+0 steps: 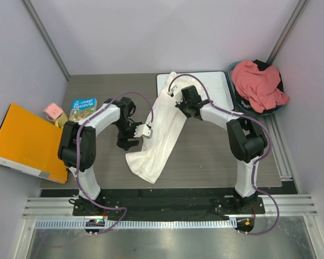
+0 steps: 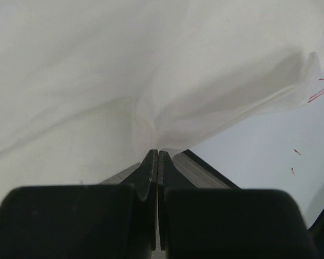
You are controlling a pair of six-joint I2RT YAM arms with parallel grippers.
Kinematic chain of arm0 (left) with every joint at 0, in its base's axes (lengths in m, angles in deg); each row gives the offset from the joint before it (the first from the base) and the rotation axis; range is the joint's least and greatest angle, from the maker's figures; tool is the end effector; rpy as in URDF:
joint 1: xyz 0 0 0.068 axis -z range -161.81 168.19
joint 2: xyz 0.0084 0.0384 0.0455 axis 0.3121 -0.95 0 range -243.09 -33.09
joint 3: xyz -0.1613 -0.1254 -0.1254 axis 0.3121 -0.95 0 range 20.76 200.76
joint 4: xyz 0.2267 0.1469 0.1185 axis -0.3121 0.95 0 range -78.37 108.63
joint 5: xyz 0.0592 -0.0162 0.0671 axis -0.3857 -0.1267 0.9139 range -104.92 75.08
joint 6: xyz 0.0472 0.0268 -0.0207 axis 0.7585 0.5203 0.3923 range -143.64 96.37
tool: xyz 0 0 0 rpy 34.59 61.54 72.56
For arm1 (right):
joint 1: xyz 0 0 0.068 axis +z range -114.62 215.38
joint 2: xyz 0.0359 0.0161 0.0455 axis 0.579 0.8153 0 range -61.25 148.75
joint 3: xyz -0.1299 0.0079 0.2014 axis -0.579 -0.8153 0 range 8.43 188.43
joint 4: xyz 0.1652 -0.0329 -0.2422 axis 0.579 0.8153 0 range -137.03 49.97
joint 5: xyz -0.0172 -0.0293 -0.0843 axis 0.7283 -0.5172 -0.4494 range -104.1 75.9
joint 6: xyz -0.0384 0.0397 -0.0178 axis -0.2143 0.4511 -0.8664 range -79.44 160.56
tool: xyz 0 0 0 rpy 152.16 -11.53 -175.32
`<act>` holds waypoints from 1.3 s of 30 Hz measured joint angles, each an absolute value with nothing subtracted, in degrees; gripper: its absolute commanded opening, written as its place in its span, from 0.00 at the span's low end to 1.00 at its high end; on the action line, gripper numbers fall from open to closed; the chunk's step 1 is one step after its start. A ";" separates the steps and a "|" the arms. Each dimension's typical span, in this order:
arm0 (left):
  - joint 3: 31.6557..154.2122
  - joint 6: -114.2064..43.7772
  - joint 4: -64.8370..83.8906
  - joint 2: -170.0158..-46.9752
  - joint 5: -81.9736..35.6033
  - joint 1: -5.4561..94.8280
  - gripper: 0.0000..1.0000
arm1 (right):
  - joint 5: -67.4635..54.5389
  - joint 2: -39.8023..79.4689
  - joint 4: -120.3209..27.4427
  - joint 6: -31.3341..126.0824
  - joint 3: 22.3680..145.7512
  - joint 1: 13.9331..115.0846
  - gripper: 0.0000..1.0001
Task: Fold and stack the t-shirts
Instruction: Rotate the tshirt 90 degrees
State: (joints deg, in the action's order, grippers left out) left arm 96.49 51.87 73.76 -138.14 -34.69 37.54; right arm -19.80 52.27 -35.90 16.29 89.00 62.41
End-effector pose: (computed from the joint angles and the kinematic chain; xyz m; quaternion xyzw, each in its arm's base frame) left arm 0.3262 -0.1295 0.1371 0.7240 0.6680 -0.1573 0.0697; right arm 0.4139 0.2066 0.1417 -0.3806 0.8374 -0.0364 0.3906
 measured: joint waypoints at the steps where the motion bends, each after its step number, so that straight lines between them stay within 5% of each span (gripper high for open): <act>1: 96.49 51.87 73.76 -138.14 -34.69 37.54 0.72 | -20.06 51.96 -35.85 16.18 88.17 62.43 0.01; 4: 96.49 51.85 73.76 -138.14 -34.69 37.50 0.72 | -21.09 50.91 -35.83 15.63 85.74 62.45 0.05; 5: 96.49 51.85 73.76 -138.14 -34.69 37.50 0.73 | -21.52 50.58 -35.85 15.43 85.04 62.45 0.17; 8: 96.49 51.80 73.76 -138.14 -34.69 37.45 0.73 | -22.92 49.16 -36.31 15.00 82.62 62.52 0.34; 14: 96.49 51.80 73.78 -138.14 -34.67 37.41 0.74 | -25.41 46.34 -36.77 13.71 79.10 62.60 0.40; 18: 96.75 51.74 73.82 -138.14 -34.67 37.39 0.76 | -26.07 46.23 -37.47 13.69 79.45 62.60 0.29; 21: 96.93 51.76 73.74 -138.14 -34.67 37.39 0.77 | -26.11 46.54 -37.52 13.64 81.70 62.60 0.01; 39: 101.17 50.03 71.66 -138.34 -35.28 37.10 0.74 | -27.91 80.46 -42.50 12.99 120.52 59.13 0.01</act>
State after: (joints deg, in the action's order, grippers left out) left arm 101.17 50.03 71.66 -138.34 -35.28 37.10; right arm -27.91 80.46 -42.50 12.99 120.52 59.13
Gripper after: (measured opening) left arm 0.737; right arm 0.017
